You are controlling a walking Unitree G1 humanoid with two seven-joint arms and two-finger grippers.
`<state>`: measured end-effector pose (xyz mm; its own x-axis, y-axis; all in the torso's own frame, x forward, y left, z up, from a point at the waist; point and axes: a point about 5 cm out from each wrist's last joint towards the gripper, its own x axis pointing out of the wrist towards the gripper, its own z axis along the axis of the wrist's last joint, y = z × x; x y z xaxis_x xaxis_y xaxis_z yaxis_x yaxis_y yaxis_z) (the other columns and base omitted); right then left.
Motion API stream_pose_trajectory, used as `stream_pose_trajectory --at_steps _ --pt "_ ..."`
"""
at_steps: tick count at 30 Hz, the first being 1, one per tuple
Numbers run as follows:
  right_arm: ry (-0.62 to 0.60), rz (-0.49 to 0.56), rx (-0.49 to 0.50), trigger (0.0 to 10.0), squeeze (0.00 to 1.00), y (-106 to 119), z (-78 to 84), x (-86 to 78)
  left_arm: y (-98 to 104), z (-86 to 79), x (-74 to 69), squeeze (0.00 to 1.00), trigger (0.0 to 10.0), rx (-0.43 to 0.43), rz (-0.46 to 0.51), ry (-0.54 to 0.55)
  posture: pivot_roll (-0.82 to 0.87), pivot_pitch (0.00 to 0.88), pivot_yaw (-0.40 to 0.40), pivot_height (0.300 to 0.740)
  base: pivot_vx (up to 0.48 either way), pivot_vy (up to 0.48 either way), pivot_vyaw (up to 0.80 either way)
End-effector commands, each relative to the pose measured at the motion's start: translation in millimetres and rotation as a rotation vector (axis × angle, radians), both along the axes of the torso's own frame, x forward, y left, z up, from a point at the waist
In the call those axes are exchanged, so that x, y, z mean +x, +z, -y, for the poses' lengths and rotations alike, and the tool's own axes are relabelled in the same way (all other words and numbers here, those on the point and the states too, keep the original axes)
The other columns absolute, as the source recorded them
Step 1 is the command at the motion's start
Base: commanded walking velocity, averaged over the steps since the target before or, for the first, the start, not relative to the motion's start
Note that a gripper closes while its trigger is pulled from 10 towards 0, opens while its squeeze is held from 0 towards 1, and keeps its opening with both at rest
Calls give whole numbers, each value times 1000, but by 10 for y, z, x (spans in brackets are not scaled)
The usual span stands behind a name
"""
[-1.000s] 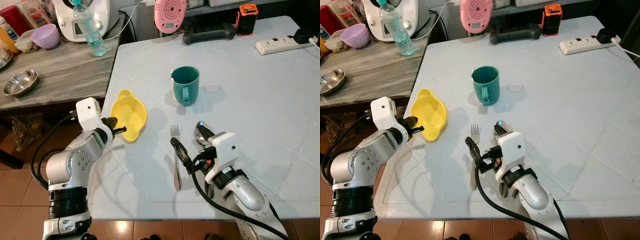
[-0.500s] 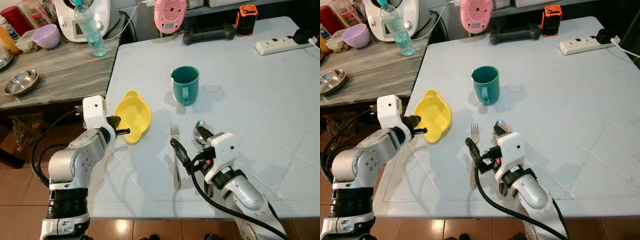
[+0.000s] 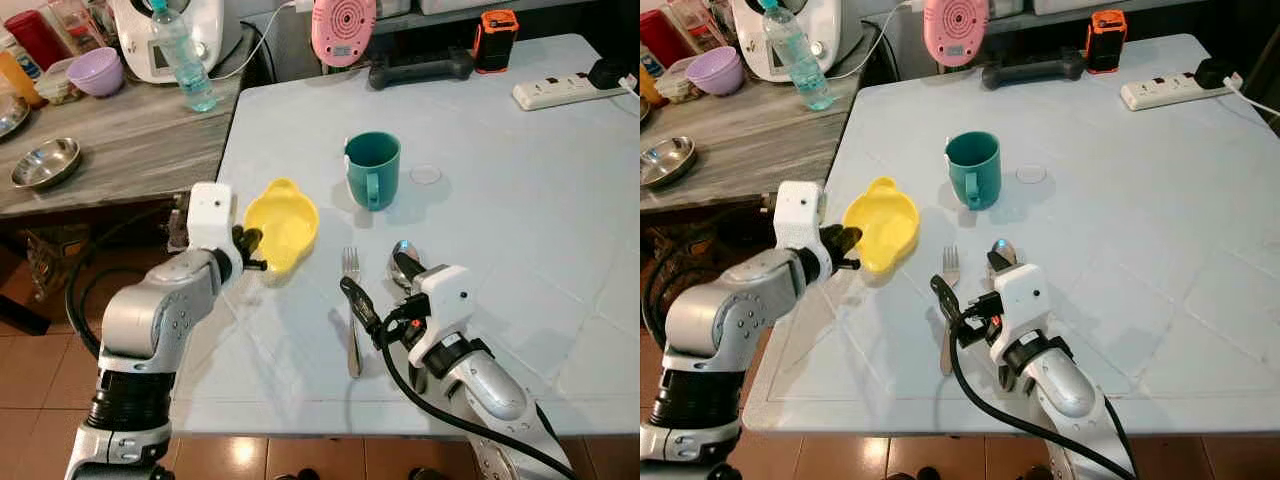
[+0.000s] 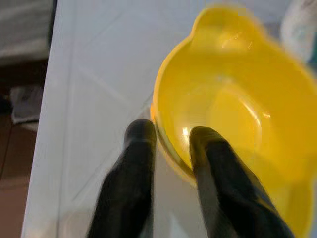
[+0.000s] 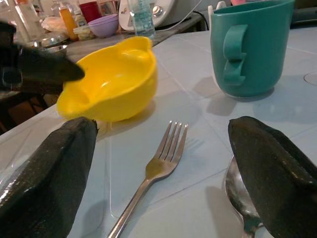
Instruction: Setting the table
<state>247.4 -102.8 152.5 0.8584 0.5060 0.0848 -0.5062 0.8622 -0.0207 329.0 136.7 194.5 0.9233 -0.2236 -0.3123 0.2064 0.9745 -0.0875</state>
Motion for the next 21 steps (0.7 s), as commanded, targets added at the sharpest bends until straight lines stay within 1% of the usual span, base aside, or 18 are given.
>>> stream_pose_trajectory --at_steps 1,3,5,9,11,14,16,17,21 --pt "31 2 9 10000 0 -1 -68 -17 4 -54 -16 1000 10000 14 -12 4 -211 167 200 740 0 0 0" --pt "31 2 8 10000 0 -1 -67 -16 -14 -59 -16 1000 10000 33 -31 7 -211 167 200 740 0 0 0" --pt "31 3 8 10000 0 -2 -69 -12 -44 -52 -21 1000 10000 8 -54 -3 -210 164 203 740 0 0 0" --pt "31 3 8 10000 0 -1 -70 -8 -72 -48 -28 1000 10000 31 -63 -10 -210 164 203 740 0 0 0" --pt "34 5 8 10000 0 2 -72 -4 -74 -65 -7 1000 10000 27 -53 21 -210 164 203 740 0 0 0" --pt "36 6 6 10000 0 -1 -78 0 -60 -92 46 1000 10000 -2 -49 64 -208 158 201 740 0 0 0" --pt "37 5 6 10000 0 -2 -80 1 -64 -112 74 1000 10000 -25 -57 98 -208 158 201 740 0 0 0" --pt "37 6 6 10000 0 -1 -83 3 -88 -134 97 1000 10000 -37 -77 131 -208 158 201 740 0 0 0" --pt "38 7 5 10000 0 0 -88 5 -139 -140 115 1000 10000 -69 -112 151 -212 158 205 740 0 0 0"
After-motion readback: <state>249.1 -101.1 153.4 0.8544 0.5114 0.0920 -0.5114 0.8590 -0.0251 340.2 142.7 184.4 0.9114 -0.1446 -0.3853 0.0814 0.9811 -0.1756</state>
